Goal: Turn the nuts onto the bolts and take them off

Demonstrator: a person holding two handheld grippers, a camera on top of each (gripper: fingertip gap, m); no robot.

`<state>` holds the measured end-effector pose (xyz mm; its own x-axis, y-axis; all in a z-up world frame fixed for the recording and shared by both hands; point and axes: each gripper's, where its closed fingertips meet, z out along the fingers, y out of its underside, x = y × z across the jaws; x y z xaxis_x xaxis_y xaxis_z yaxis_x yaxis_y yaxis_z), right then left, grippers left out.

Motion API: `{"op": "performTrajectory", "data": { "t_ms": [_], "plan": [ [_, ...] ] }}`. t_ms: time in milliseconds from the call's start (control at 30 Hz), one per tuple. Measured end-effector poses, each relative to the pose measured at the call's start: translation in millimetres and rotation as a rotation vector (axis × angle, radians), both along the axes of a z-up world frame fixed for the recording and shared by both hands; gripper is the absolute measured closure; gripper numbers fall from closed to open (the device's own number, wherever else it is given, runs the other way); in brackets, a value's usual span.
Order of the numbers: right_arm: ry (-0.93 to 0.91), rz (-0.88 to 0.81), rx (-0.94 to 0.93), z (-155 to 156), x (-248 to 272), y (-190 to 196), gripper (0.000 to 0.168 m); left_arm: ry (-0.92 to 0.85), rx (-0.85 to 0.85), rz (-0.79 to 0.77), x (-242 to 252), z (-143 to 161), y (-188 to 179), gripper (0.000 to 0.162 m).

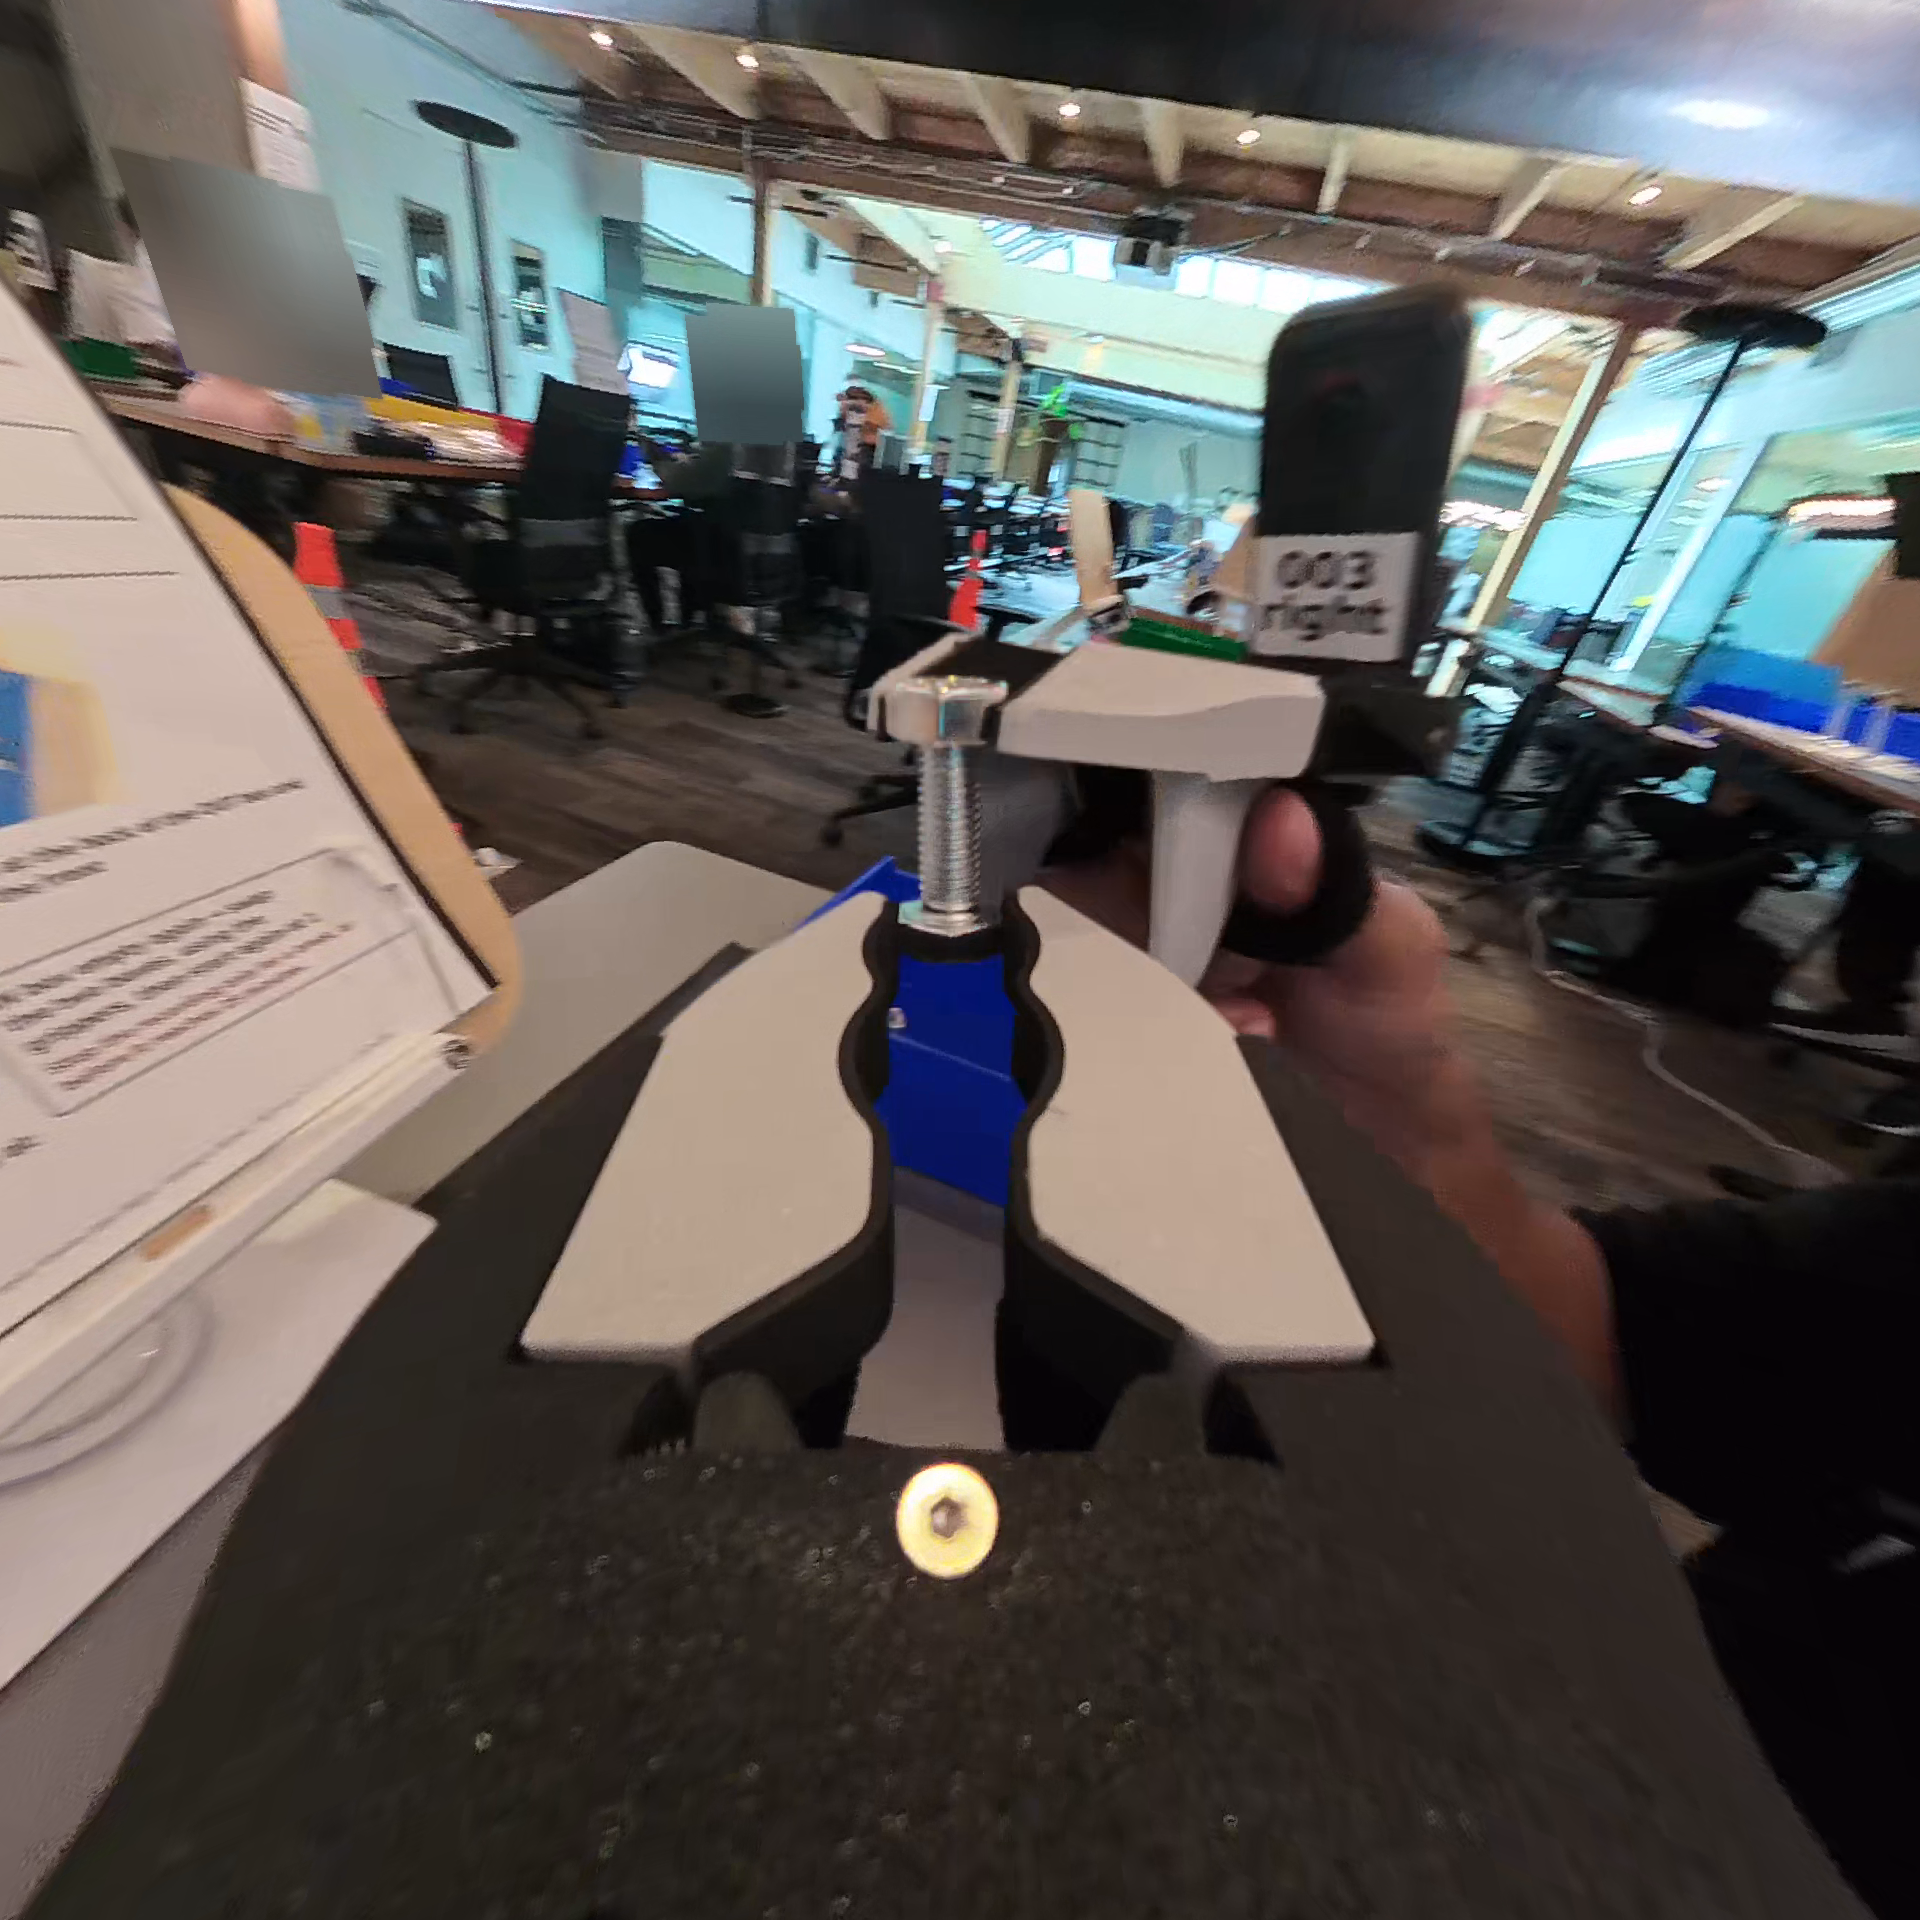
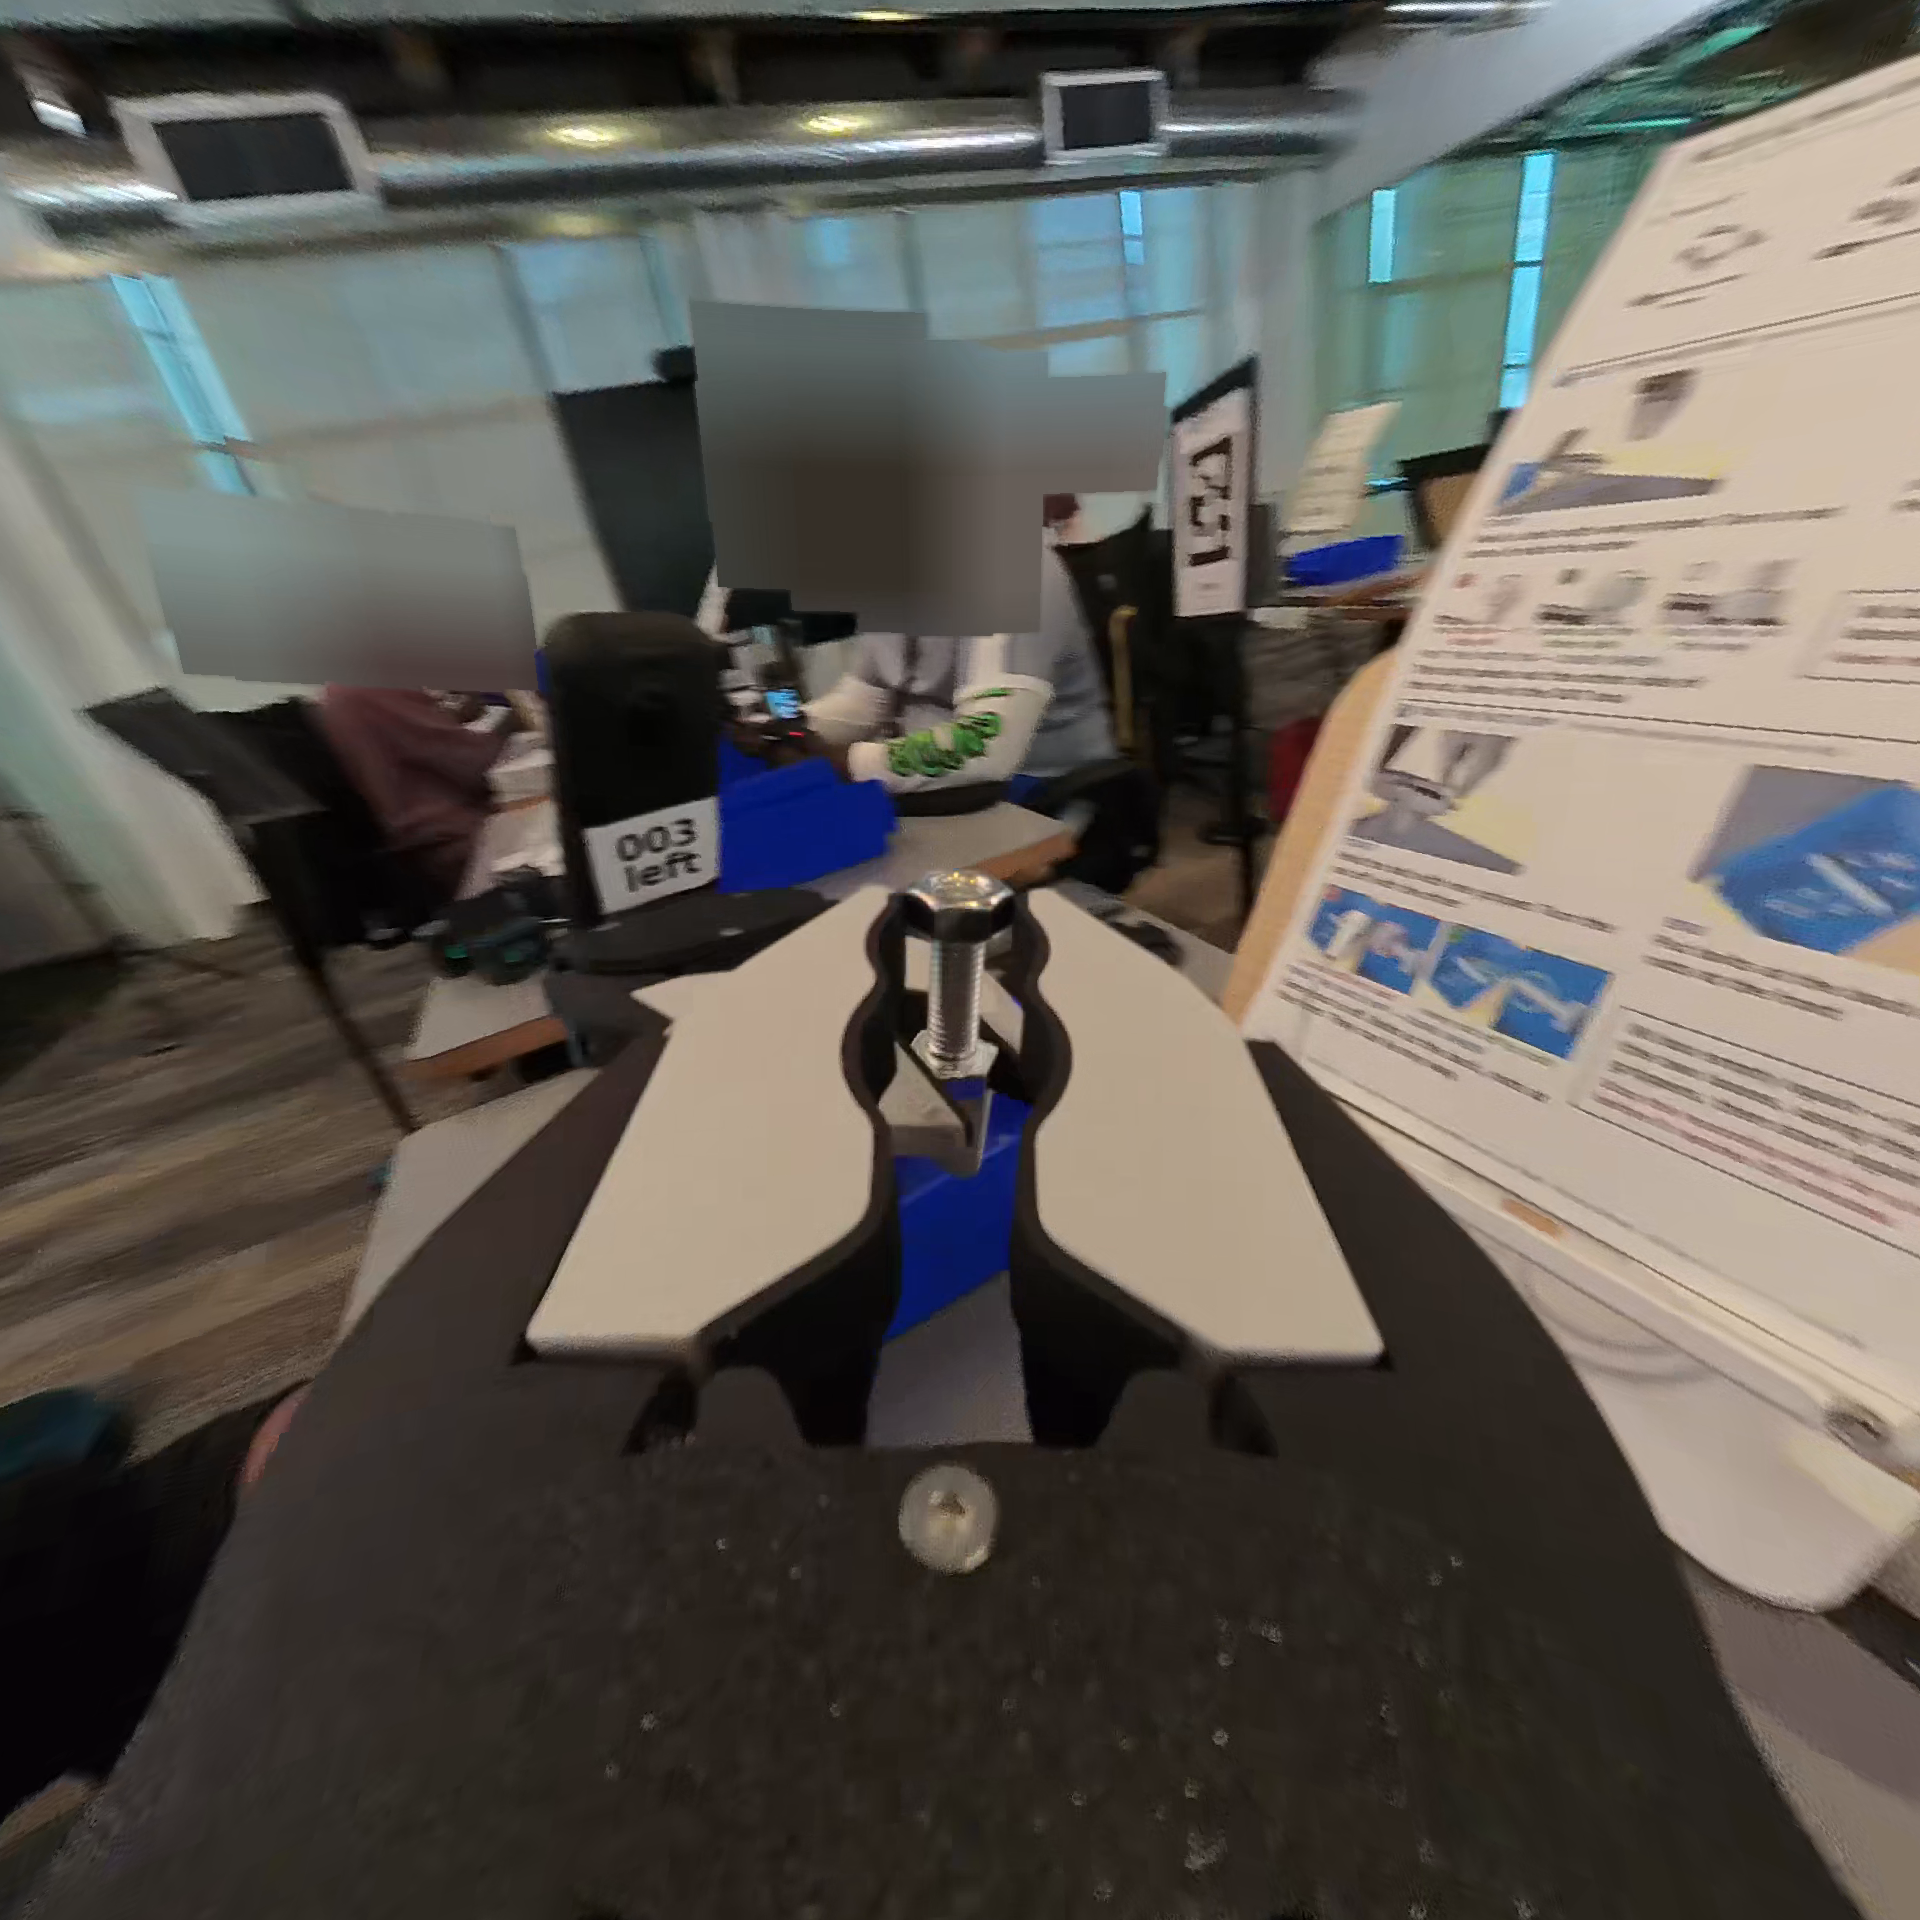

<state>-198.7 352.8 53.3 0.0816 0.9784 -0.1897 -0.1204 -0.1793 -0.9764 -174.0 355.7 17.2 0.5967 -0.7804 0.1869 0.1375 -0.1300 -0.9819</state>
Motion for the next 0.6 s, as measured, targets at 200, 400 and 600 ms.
{"op": "performTrajectory", "data": {
  "t_ms": [200,400,600],
  "plan": [
    [-0.098,-0.220,0.116,1,2,-1,0.135,-0.018,-0.012,-0.015,1,0,0,0.144],
    [0.163,0.151,0.055,29,20,-22,0.128,-0.141,-0.042,-0.204,6,12,-20,0.144],
    [0.253,0.623,-0.213,21,32,-31,0.126,-0.275,-0.090,-0.513,17,23,-53,0.145]
  ]
}}
